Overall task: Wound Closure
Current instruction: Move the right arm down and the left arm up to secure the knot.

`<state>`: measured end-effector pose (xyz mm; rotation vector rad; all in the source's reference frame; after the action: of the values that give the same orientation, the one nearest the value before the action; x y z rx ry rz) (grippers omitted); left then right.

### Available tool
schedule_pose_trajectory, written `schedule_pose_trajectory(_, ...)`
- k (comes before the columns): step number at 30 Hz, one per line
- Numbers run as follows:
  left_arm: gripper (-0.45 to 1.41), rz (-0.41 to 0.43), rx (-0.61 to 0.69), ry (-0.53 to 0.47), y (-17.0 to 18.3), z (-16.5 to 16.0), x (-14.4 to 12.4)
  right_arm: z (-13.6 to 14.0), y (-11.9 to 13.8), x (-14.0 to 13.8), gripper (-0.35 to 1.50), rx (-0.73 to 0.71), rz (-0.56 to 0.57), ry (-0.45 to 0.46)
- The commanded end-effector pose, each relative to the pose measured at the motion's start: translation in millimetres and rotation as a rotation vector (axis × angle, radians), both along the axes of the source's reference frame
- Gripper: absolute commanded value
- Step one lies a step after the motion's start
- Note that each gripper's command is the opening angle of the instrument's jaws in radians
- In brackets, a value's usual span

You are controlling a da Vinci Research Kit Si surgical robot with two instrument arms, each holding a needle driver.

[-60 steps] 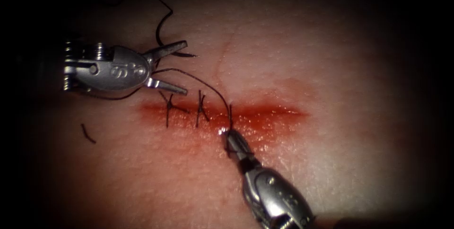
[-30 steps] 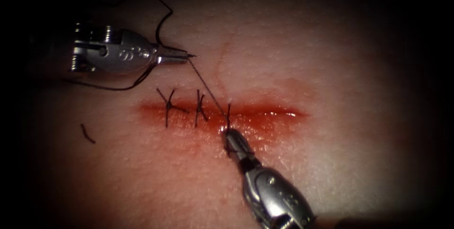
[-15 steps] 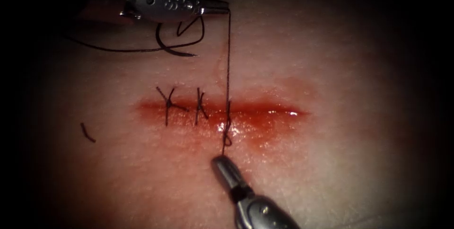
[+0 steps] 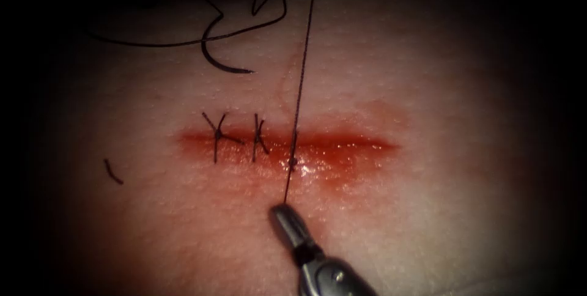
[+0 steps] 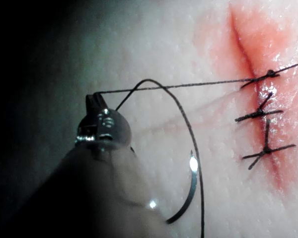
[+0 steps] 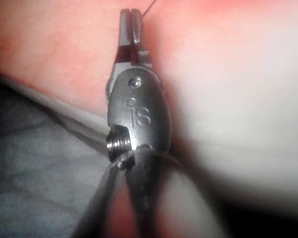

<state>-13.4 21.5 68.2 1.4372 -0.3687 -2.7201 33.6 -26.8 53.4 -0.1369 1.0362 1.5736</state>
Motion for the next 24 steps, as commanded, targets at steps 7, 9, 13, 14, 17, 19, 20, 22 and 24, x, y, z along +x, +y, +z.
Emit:
schedule_pose_trajectory(7,-0.45,-0.034,-0.067,-0.024,3.1,3.8,-0.3,0.5,-0.5,0.6,-0.35,-0.002,-0.006,-0.001)
schedule_pose_trajectory(9,-0.45,-0.047,-0.076,-0.028,3.9,5.1,0.0,0.5,-0.6,0.6,-0.35,-0.008,-0.008,-0.004)
schedule_pose_trajectory(13,-0.45,-0.067,-0.095,-0.034,5.1,7.4,0.5,0.5,-0.9,0.5,-0.35,-0.004,-0.022,-0.017)
schedule_pose_trajectory(14,-0.45,-0.069,-0.098,-0.034,5.2,7.8,0.6,0.5,-1.0,0.6,-0.35,-0.002,-0.023,-0.018)
schedule_pose_trajectory(17,-0.45,-0.086,-0.114,-0.033,6.0,9.4,0.9,0.5,-1.6,0.7,-0.35,0.006,-0.035,-0.032)
schedule_pose_trajectory(19,-0.45,-0.090,-0.119,-0.029,6.2,10.1,1.1,0.5,-2.0,0.8,-0.35,0.010,-0.039,-0.036)
schedule_pose_trajectory(20,-0.45,-0.094,-0.122,-0.024,6.4,10.4,1.2,0.6,-2.2,0.8,-0.35,0.013,-0.041,-0.038)
schedule_pose_trajectory(22,-0.45,-0.099,-0.133,-0.014,6.8,11.2,1.6,0.5,-3.1,1.0,-0.35,0.019,-0.049,-0.043)
schedule_pose_trajectory(24,-0.45,-0.098,-0.136,-0.013,7.0,11.9,1.8,0.2,-3.4,1.1,-0.35,0.018,-0.050,-0.042)
